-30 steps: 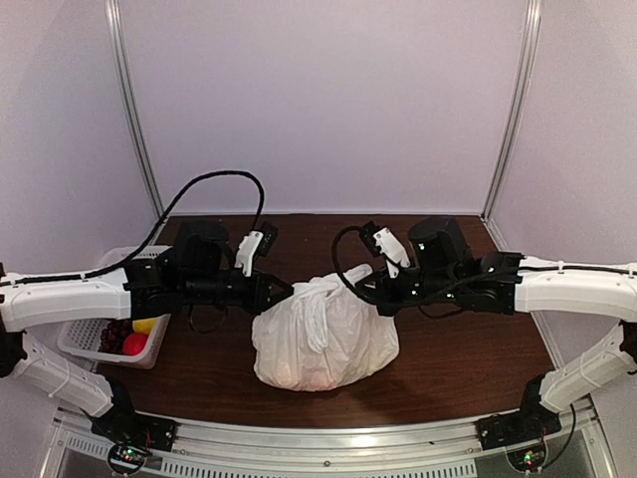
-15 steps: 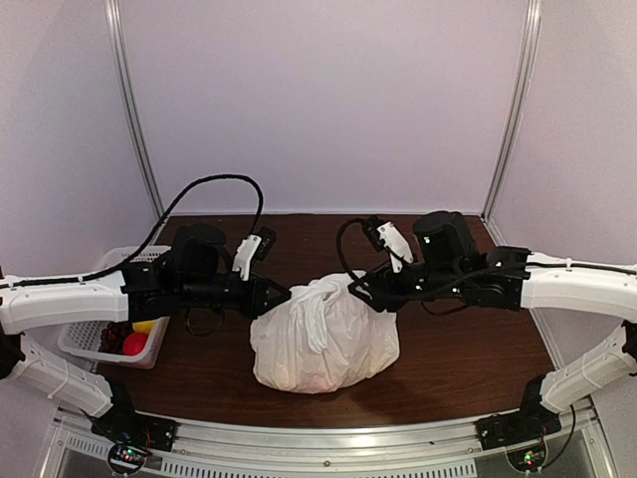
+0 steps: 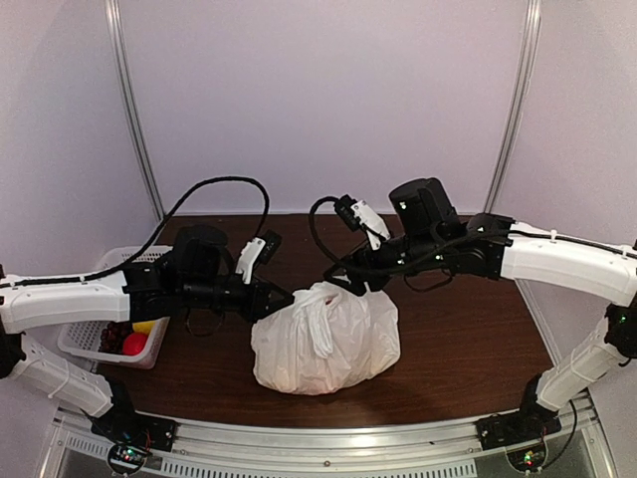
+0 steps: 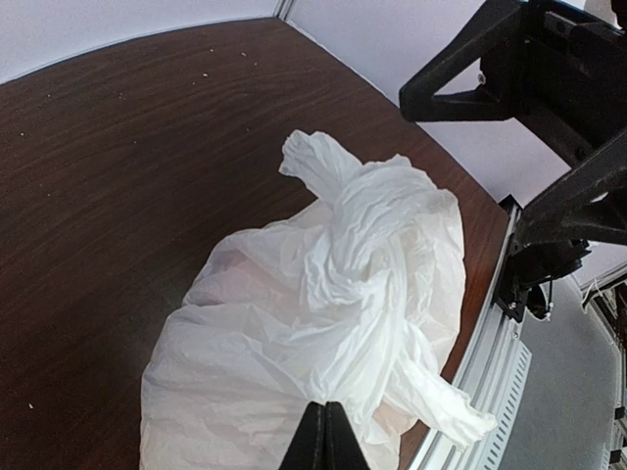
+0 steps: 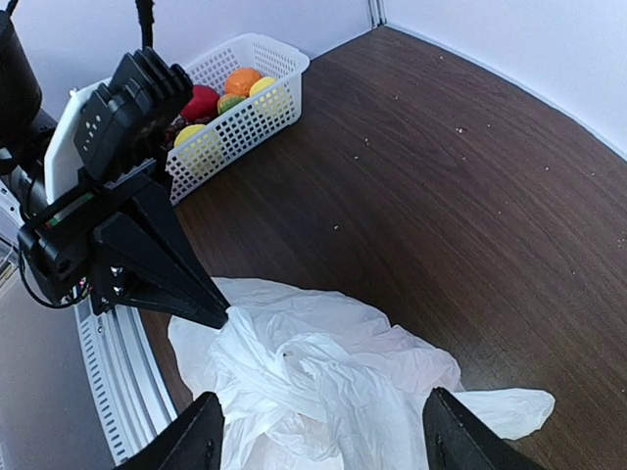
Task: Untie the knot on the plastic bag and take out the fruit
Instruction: Untie the bag handles from the takeout bag.
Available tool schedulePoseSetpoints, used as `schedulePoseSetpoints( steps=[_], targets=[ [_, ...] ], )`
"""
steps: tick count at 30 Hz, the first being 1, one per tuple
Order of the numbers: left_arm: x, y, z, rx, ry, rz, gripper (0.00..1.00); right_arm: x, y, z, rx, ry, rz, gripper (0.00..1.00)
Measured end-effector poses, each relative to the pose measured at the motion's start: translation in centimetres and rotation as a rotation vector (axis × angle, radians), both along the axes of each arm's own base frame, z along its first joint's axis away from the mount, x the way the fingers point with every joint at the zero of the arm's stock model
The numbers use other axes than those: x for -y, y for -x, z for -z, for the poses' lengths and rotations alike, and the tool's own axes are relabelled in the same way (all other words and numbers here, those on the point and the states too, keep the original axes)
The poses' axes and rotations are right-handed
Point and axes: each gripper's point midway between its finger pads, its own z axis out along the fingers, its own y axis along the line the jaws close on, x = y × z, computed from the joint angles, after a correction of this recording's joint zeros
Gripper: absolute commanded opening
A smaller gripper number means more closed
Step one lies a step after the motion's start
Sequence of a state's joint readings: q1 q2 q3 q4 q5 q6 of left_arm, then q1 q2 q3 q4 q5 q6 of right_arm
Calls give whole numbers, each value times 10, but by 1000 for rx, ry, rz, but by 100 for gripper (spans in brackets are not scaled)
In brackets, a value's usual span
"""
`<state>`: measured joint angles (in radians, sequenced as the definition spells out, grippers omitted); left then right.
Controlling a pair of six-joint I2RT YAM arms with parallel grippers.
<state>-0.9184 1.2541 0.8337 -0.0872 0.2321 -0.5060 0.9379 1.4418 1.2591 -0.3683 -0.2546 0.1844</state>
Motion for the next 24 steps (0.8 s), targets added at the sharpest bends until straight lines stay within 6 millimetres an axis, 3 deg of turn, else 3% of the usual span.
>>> schedulePoseSetpoints(
  steps=[6,13,24],
  targets=[
    [1,1,0,1,1,9,0,-6,-7,20,-58,47,-56,61],
    [1,2,0,3,0,15,0,-8,-8,49,-117,111,-95,44],
    [1,2,0,3,-1,14,0,-8,-7,53,-127,115,-115,12]
  ],
)
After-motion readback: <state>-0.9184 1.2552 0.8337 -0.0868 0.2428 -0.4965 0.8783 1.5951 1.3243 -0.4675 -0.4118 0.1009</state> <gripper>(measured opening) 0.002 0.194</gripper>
